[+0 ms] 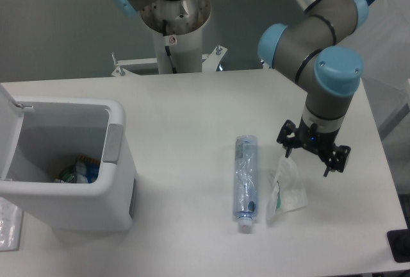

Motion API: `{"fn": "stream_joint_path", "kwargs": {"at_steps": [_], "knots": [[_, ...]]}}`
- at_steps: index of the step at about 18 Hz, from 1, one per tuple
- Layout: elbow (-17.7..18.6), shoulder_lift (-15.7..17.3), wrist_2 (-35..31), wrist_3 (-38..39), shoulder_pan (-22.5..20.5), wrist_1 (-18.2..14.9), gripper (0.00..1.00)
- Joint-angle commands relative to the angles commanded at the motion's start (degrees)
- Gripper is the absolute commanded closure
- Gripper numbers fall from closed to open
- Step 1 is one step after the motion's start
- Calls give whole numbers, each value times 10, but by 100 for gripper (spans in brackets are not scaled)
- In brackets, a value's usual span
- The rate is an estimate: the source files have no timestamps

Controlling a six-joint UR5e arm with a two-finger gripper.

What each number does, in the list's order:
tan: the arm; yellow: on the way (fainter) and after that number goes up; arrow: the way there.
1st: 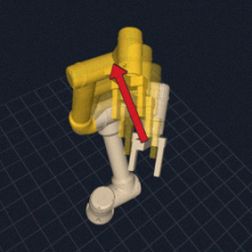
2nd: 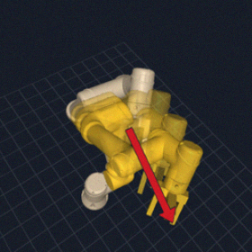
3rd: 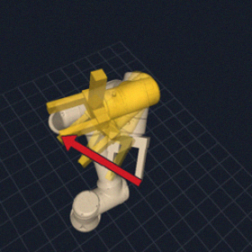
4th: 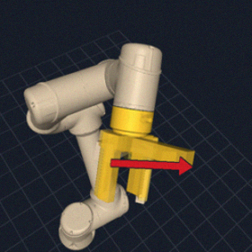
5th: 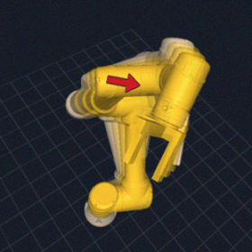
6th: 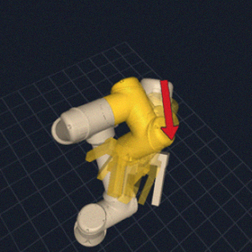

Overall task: Place the trash in the trash can
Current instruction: 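Move the gripper down toward the crumpled clear plastic wrapper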

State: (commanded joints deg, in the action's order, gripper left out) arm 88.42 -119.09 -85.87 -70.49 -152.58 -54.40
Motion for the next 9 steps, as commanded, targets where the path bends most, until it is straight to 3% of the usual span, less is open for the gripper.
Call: {"fn": "stream_joint_path", "kwargs": {"at_steps": [3, 9], "knots": [[15, -19, -12, 20, 12, 6, 0], [19, -25, -32, 24, 16, 5, 0]]}}
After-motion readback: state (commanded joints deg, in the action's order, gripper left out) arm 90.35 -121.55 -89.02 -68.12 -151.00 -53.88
